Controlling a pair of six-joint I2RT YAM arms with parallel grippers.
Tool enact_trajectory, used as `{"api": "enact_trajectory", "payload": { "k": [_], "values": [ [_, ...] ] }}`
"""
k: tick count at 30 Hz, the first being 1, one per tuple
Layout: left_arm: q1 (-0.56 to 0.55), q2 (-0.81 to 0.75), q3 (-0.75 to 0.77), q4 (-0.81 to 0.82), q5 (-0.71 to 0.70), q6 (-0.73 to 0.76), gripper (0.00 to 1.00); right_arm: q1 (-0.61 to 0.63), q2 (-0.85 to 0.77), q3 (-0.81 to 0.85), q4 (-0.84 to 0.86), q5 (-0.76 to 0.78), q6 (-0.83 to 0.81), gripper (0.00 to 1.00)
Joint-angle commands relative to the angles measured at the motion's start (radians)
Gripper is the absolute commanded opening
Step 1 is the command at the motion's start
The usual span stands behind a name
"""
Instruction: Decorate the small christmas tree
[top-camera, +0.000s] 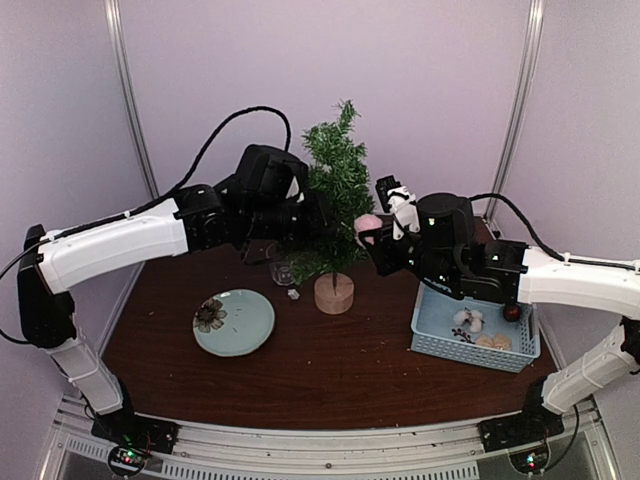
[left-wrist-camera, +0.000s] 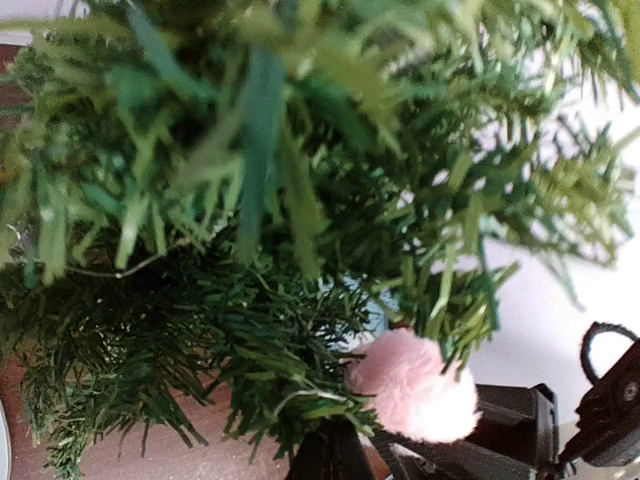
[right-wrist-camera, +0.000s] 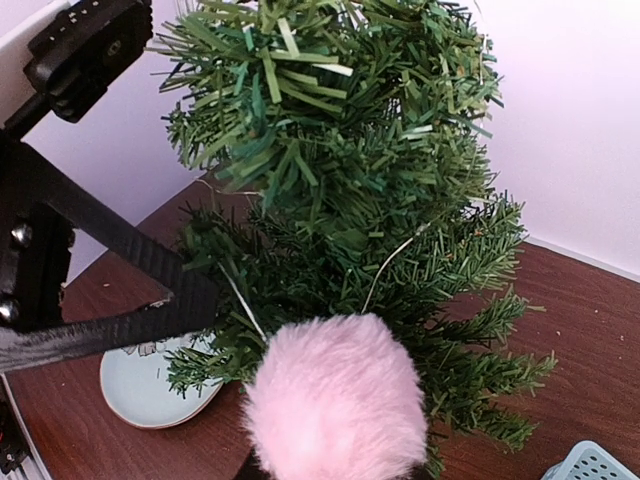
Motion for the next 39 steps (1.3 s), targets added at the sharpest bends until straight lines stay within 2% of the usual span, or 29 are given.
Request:
{"api": "enact_trajectory", "payload": {
  "k": [1, 10, 20, 28, 39],
  "values": [
    [-0.003, -0.046, 0.002, 0.126, -0.049, -0.090, 0.00, 0.008, 0.005, 0.006, 0.018, 0.031, -0.007, 0.00],
    [0.000, -0.021, 0.000, 0.138, -0.030, -0.190, 0.00, 0.009, 0.004, 0.006, 0.020, 0.026, -0.012, 0.00],
    [0.032, -0.112, -0.123, 0.154, -0.121, -0.247, 0.00, 0.009, -0.013, -0.006, 0.012, 0.043, -0.018, 0.00],
    [0.052, -0.176, -0.218, 0.209, -0.146, -0.299, 0.00, 0.009, -0.023, -0.017, 0.007, 0.065, -0.014, 0.00],
    [0.069, -0.198, -0.274, 0.230, -0.142, -0.346, 0.00, 0.009, -0.011, -0.017, 0.000, 0.068, -0.015, 0.00]
  ]
}}
